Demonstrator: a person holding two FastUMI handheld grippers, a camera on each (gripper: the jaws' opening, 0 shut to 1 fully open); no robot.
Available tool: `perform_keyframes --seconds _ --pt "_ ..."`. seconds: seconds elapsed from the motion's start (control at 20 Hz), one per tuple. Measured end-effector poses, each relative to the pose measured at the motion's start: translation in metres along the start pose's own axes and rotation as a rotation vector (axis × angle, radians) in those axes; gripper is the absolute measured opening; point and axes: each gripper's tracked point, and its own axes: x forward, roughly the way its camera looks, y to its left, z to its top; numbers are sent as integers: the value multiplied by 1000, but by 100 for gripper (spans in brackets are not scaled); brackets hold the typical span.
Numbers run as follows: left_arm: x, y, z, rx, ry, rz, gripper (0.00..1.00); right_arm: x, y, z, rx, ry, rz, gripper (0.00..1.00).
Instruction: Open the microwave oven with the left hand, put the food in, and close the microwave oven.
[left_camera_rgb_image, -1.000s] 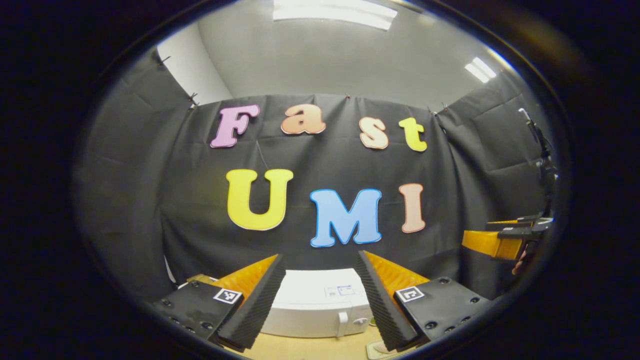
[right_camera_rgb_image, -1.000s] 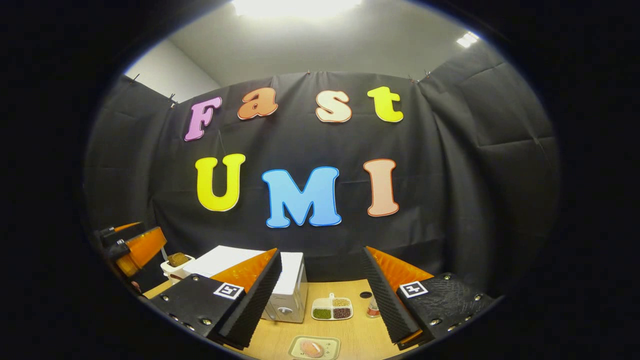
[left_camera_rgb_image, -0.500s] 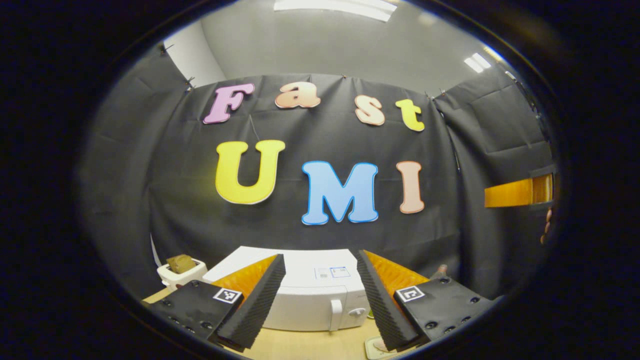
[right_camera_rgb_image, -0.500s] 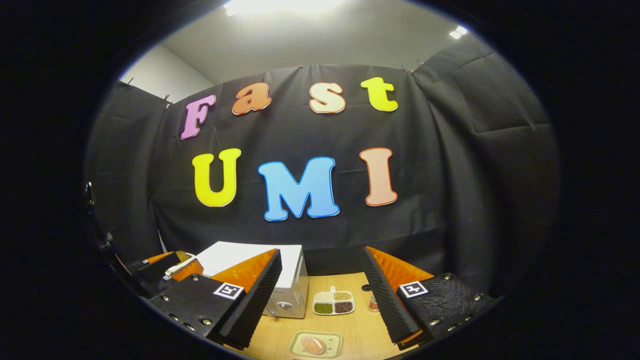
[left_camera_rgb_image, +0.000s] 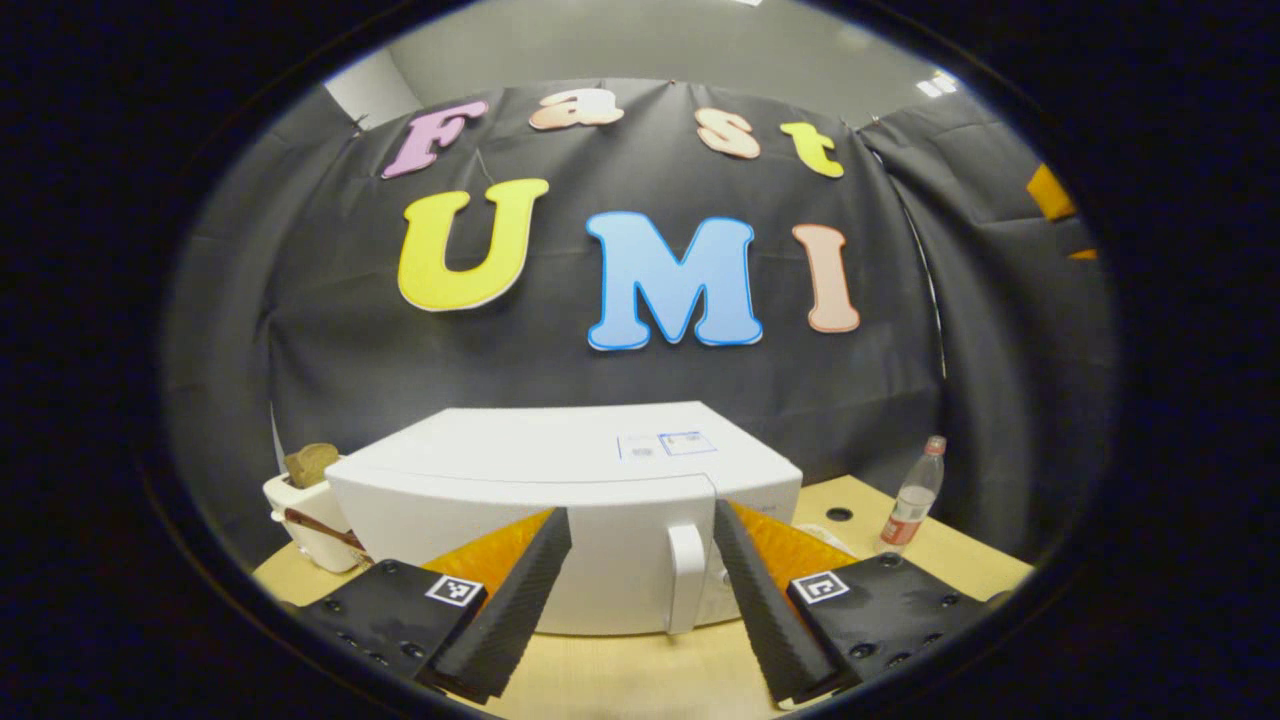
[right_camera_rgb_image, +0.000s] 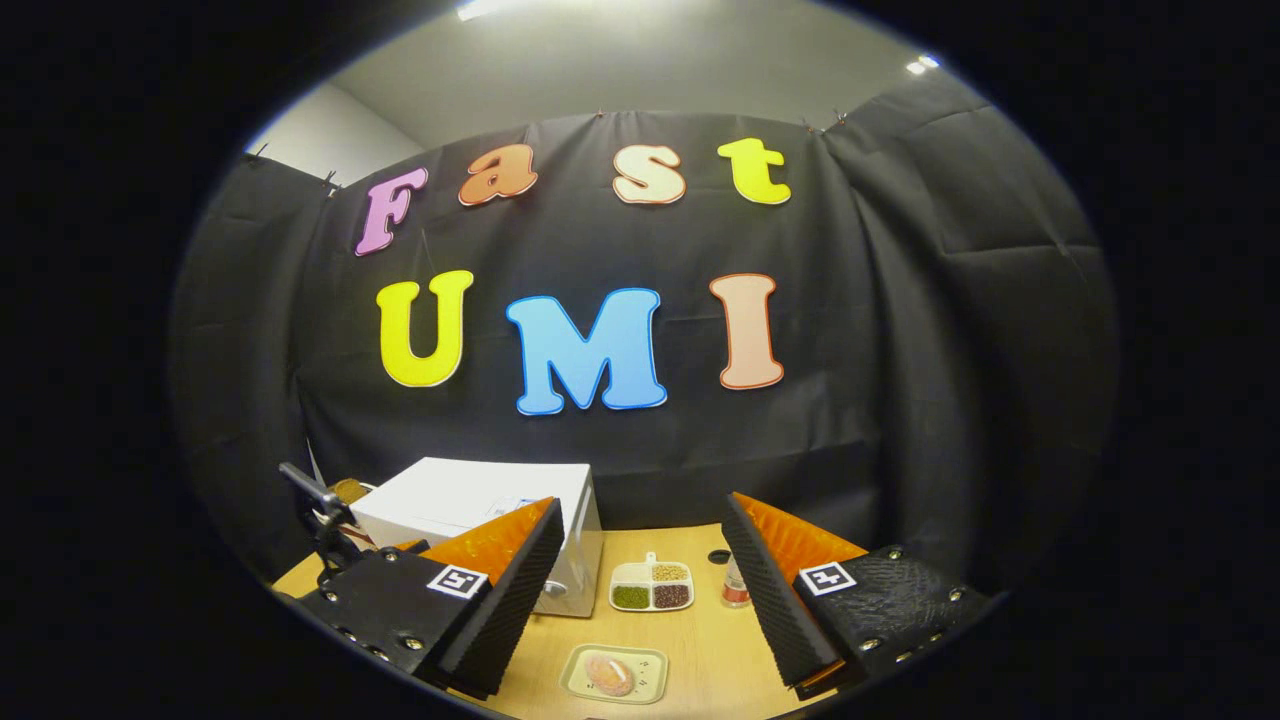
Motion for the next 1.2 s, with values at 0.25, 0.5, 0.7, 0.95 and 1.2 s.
perform_keyframes --seconds 0.25,0.5,0.7,0.95,1.2 --pt "22 -19 -44 1 90 -20 96 0 -16 -14 9 35 -41 97" --pt "41 -23 -60 -32 113 3 99 7 -16 -17 -3 59 -43 97" --pt "54 -22 -65 -55 131 24 72 10 -10 -14 -18 58 -28 97" --pt "58 -34 -64 -21 153 3 34 10 -7 -19 -42 74 -14 97" --pt "57 -35 -66 -11 191 -20 14 9 -4 -20 -36 78 1 97"
